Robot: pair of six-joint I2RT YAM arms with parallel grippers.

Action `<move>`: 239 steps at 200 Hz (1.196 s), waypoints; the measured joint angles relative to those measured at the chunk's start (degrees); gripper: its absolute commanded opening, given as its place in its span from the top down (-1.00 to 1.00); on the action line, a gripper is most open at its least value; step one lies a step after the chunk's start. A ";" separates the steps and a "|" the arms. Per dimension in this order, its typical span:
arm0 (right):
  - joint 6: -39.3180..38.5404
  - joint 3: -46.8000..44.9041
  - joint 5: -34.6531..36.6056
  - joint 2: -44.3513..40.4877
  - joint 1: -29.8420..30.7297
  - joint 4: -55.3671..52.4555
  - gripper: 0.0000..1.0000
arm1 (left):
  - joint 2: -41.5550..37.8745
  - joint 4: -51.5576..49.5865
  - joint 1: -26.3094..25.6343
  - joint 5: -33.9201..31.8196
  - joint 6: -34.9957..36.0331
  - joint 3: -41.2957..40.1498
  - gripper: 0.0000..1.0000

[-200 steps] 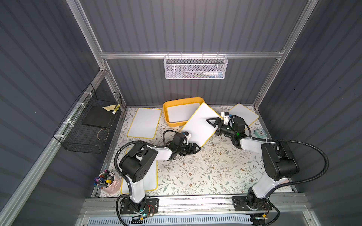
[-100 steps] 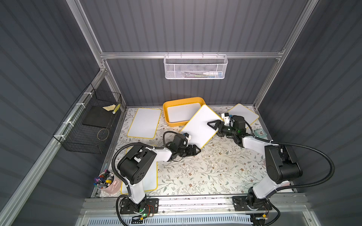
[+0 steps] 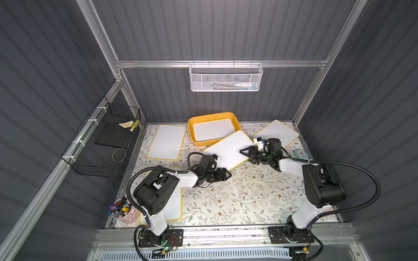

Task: Put the whiteboard into the storage box
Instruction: Pick up the whiteboard at the center of the board.

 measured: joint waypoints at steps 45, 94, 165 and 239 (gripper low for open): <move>-0.04 -0.02 -1.27 0.00 -0.70 -1.79 0.47 | -1.31 -1.57 -0.17 -1.73 0.26 -0.57 -0.61; -1.05 -0.46 -2.40 -0.07 -1.88 -2.10 0.50 | -9.11 -5.75 -0.26 -8.07 0.48 -6.12 -0.63; -1.73 -2.51 -4.04 -1.66 -3.50 -3.26 0.51 | -17.62 -7.72 0.96 -13.27 -1.07 -8.52 -0.66; 0.15 -4.74 -6.05 -4.83 -4.17 -1.51 0.53 | -10.01 3.34 3.56 -10.29 -10.67 -9.97 -0.60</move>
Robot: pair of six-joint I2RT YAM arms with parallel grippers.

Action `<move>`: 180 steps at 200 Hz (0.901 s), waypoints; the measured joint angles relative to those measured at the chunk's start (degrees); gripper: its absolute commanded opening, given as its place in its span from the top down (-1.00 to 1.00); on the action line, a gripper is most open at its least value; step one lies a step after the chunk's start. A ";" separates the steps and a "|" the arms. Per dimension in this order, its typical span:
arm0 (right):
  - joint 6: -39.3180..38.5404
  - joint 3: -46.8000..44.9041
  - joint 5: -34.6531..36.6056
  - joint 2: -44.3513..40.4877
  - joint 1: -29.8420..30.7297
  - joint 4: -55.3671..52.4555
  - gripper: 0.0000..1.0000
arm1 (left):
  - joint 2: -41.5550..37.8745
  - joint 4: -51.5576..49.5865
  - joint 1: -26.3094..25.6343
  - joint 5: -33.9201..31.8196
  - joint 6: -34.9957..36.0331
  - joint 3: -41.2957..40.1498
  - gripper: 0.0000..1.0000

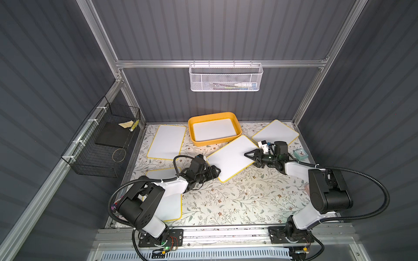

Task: Put the whiteboard into the storage box
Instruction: Pick up the whiteboard at the center of the board.

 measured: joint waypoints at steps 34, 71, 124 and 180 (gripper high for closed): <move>1.20 -0.94 -0.33 -0.02 -0.09 1.01 0.53 | 4.59 10.75 0.00 2.25 -5.84 -1.77 -0.44; 2.01 -1.29 -0.83 -0.52 -0.09 1.27 0.51 | 7.48 21.18 0.00 2.80 -11.41 -2.51 -0.01; 3.61 -2.08 0.17 -2.19 -1.75 1.09 0.47 | 7.45 38.07 1.22 1.31 -20.09 -5.18 0.75; 3.96 -3.37 0.55 -3.87 -1.84 1.05 0.26 | 9.29 56.00 1.25 1.33 -27.91 -6.78 1.00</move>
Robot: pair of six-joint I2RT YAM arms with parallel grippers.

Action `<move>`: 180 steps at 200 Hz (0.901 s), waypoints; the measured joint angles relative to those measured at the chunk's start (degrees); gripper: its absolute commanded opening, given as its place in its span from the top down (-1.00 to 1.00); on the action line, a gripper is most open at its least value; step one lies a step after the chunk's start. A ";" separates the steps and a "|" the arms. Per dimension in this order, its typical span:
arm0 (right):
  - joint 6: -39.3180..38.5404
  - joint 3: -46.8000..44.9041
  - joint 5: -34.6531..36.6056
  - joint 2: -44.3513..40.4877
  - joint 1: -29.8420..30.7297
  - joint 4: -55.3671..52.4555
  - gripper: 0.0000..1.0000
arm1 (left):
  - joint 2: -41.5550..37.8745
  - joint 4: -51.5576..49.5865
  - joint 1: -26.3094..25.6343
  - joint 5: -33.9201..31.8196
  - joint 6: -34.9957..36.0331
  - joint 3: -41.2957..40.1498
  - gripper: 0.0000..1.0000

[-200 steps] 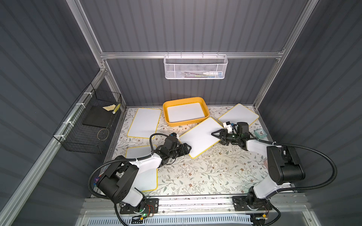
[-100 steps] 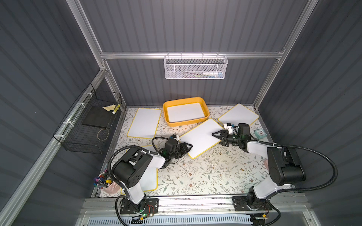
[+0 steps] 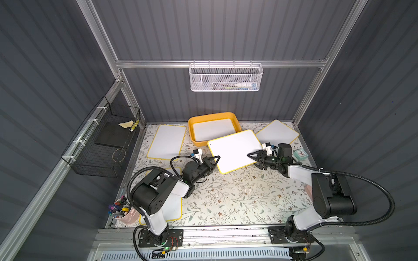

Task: Put the whiteboard into the storage box
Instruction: Pick up the whiteboard at the center of the board.

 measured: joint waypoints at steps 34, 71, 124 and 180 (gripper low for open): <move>0.20 -0.02 -0.11 -1.14 0.02 0.26 0.01 | 0.81 2.95 0.00 -0.09 -1.07 -0.79 1.00; 0.76 -0.33 -0.85 -1.81 0.04 0.22 -0.23 | 0.76 3.58 -0.09 0.09 -1.09 -1.44 1.00; 0.76 -2.08 -2.05 -5.22 -1.73 -0.55 -0.58 | -0.72 2.80 1.49 2.67 -1.44 -2.54 1.00; -0.02 -4.33 -1.81 -7.32 -3.39 -1.11 -0.62 | -2.47 0.85 3.54 5.11 -1.29 -2.93 1.00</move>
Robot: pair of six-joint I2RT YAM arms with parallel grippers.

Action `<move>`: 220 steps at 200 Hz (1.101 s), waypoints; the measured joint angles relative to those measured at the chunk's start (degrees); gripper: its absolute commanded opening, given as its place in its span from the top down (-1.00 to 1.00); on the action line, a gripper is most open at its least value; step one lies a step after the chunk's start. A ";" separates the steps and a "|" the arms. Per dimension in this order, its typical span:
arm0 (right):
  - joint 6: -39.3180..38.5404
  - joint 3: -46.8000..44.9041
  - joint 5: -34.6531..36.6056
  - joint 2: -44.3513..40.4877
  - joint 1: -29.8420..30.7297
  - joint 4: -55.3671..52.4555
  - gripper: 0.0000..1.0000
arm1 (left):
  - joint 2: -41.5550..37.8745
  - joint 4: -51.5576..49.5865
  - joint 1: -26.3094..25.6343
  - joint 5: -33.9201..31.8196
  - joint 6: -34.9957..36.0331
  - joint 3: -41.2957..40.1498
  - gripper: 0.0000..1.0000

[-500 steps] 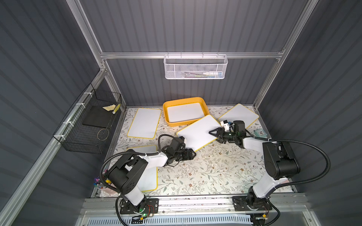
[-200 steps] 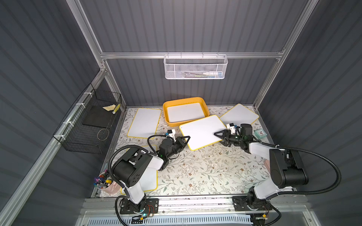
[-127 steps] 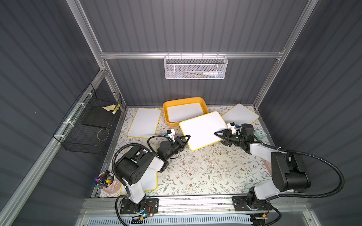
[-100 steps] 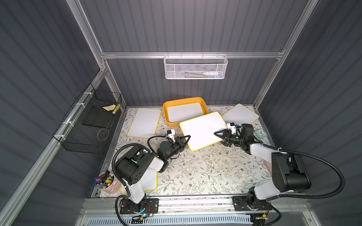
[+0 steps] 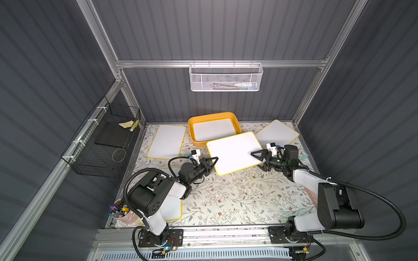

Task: Put the whiteboard into the storage box
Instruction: Pick up the whiteboard at the center of the board.

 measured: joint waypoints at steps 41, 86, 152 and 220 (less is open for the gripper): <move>3.80 -4.92 2.19 -3.23 0.00 3.72 -0.62 | 2.47 -0.13 0.85 -1.11 -0.04 1.81 1.00; 9.33 -7.54 5.97 -7.08 0.79 9.73 -0.60 | 4.50 -1.36 0.96 -4.15 -0.02 4.39 1.00; 13.35 -8.17 17.11 -9.20 9.55 11.76 -0.57 | 4.50 -1.18 0.96 -7.65 -0.17 5.62 1.00; 14.23 -4.48 29.42 -5.01 17.25 14.43 -0.54 | 4.22 -0.74 0.94 -9.14 -1.53 6.03 1.00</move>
